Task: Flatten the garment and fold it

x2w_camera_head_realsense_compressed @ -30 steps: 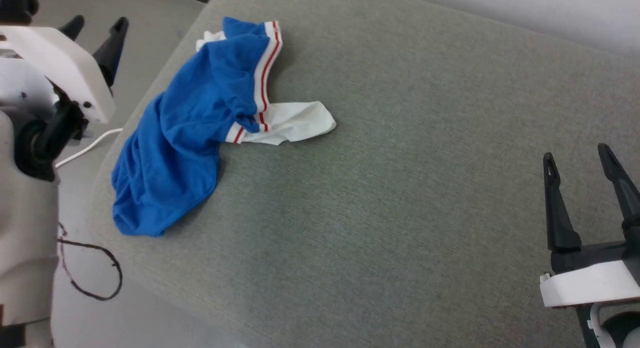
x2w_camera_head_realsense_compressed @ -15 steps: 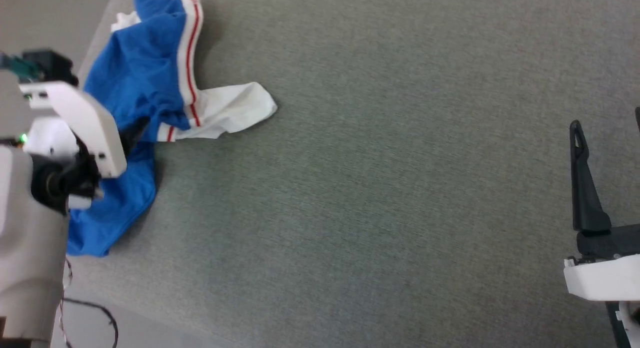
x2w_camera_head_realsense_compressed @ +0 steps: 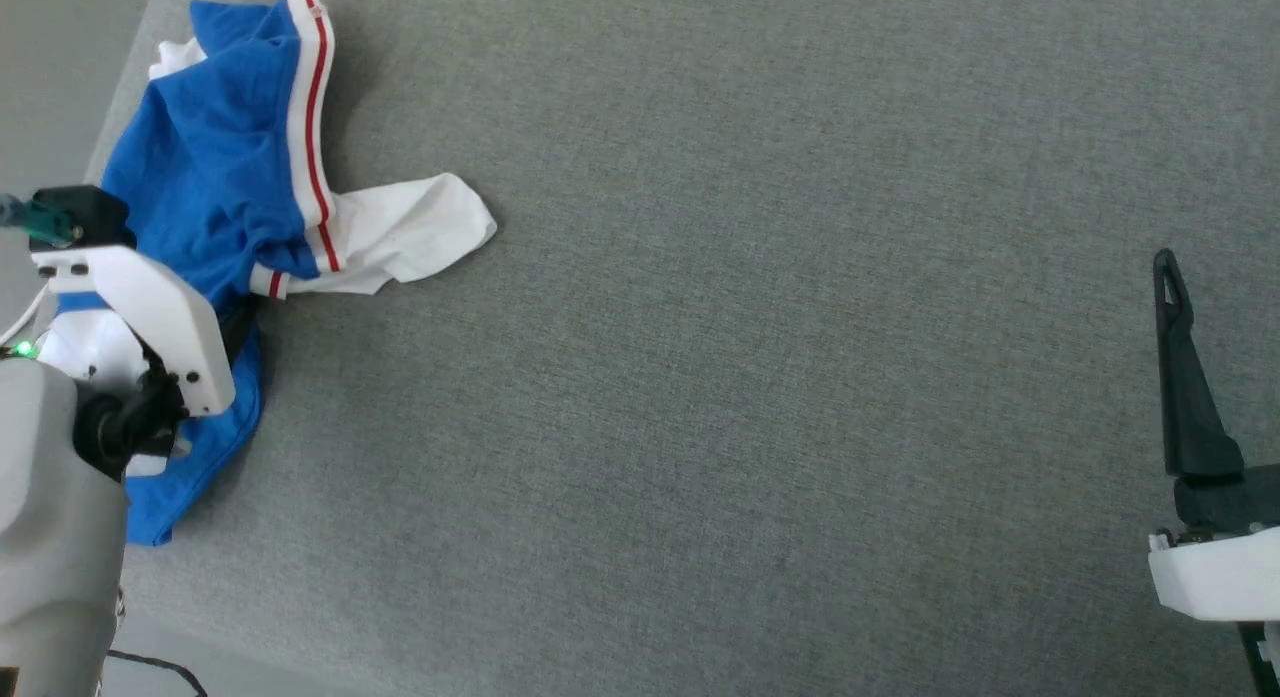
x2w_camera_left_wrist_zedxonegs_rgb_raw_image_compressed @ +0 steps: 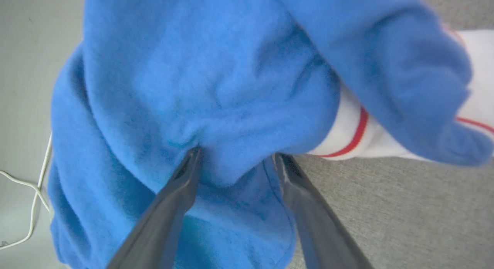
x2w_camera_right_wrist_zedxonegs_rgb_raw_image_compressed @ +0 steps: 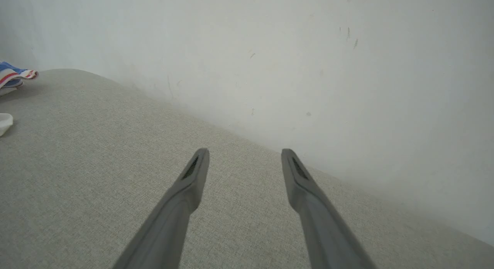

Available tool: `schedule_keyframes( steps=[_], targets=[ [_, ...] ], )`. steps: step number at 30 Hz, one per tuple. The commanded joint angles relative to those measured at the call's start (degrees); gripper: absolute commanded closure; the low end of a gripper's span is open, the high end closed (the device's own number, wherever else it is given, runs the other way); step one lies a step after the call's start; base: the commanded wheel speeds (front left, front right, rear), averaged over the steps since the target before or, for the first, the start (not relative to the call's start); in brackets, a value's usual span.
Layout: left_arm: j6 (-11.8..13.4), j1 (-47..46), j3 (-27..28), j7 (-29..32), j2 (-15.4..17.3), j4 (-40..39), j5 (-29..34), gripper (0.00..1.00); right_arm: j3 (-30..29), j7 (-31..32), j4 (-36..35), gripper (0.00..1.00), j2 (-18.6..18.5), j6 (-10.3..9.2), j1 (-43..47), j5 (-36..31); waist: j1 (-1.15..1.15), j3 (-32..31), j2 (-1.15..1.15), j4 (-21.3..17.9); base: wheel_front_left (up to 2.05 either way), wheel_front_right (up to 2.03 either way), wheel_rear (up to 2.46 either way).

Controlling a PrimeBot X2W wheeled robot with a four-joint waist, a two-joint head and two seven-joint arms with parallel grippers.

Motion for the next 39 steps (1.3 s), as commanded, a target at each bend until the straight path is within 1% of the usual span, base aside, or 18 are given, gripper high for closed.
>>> schedule_keyframes(
  steps=[1, 2, 4, 7, 11, 18, 22, 25, 26, 29, 31, 34, 39],
  targets=[
    [0.71, 0.54, -0.62, -2.77, 0.47, 1.00, 1.80, 0.60, -0.24, 0.41, -0.65, 0.00, -0.42, -0.05, 0.57, 0.59, 0.00, 0.00, 0.00, -0.25, 0.00, 0.00, 0.00],
    [0.81, 0.44, -0.96, -4.71, 0.66, 1.29, 2.76, 1.00, -0.27, 0.58, -0.84, 0.00, -0.54, -0.05, 0.61, 0.68, 0.00, 0.04, 0.00, -0.32, 0.00, 0.00, 0.00],
    [0.72, 0.15, -1.36, -7.21, 0.60, 2.56, 3.57, 1.00, -0.35, 0.92, -1.17, 0.00, -0.71, -0.05, 0.52, 0.77, 0.00, 0.19, 0.00, -0.37, 0.00, 0.00, 0.00],
    [0.15, -0.98, -1.10, -10.19, 0.20, 4.07, 3.11, 1.00, -0.45, 1.08, -1.26, 0.00, -0.69, -0.05, 0.14, 0.84, 0.00, 0.07, 0.00, -0.17, 0.00, 0.00, 0.00],
    [-0.60, -3.41, -0.54, -13.11, 0.73, 4.65, 2.30, 1.00, -0.45, 0.08, 0.03, 0.00, -0.12, -0.05, -0.36, 1.51, 0.00, -1.42, 0.00, 0.23, 0.00, 0.00, 0.00],
    [-1.33, -8.86, 1.81, -14.75, 2.84, 1.09, -0.71, 1.00, -0.20, -3.75, 4.29, 0.00, 2.15, -0.05, -1.55, 2.79, 0.00, -5.61, 0.00, 0.57, 0.00, 0.00, 0.00],
    [-1.16, -12.41, 4.46, -13.93, 3.47, -2.38, -3.61, 1.00, -0.30, -6.38, 6.72, 0.00, 3.93, -0.05, -1.68, 3.19, 0.00, -9.21, 0.00, 0.06, 0.00, 0.00, 0.00],
    [-0.35, -15.11, 5.60, -12.47, 3.61, -6.04, -5.05, 1.00, -1.11, -8.58, 9.01, 0.00, 4.93, -0.05, -1.37, 4.05, 0.00, -12.19, 0.00, -0.62, 0.00, 0.00, 0.00],
    [-0.35, -15.11, 5.60, -12.47, 3.61, -6.04, -5.05, 1.00, -1.11, -8.58, 9.01, 0.00, 4.93, -0.05, -1.37, 4.05, 0.00, -12.19, 0.00, -0.62, 0.00, 0.00, 0.00],
    [0.61, -17.83, 5.76, -10.41, 3.67, -10.43, -5.68, 1.00, -2.11, -10.69, 11.08, 0.00, 5.48, -0.05, -0.62, 5.02, 0.00, -15.13, 0.00, -1.60, 0.00, 0.00, 0.00],
    [1.66, -19.82, 5.96, -9.04, 3.32, -13.27, -6.24, 1.00, -2.76, -11.77, 11.98, 0.00, 5.63, -0.05, 0.14, 5.77, 0.00, -16.76, 0.00, -2.31, 0.00, 0.00, 0.00],
    [3.62, -22.79, 6.05, -7.16, 2.39, -17.25, -6.87, 1.00, -4.00, -13.16, 13.28, 0.00, 5.68, -0.05, 1.06, 8.64, 0.00, -18.77, 0.00, -3.60, 0.00, 0.00, 0.00],
    [7.14, -26.94, 5.41, -4.65, -0.32, -22.77, -7.53, 1.00, -5.64, -15.22, 15.22, 0.00, 5.69, -0.05, 1.78, 11.32, 0.00, -20.80, 0.00, -6.09, 0.00, 0.00, 0.00]
  ],
)
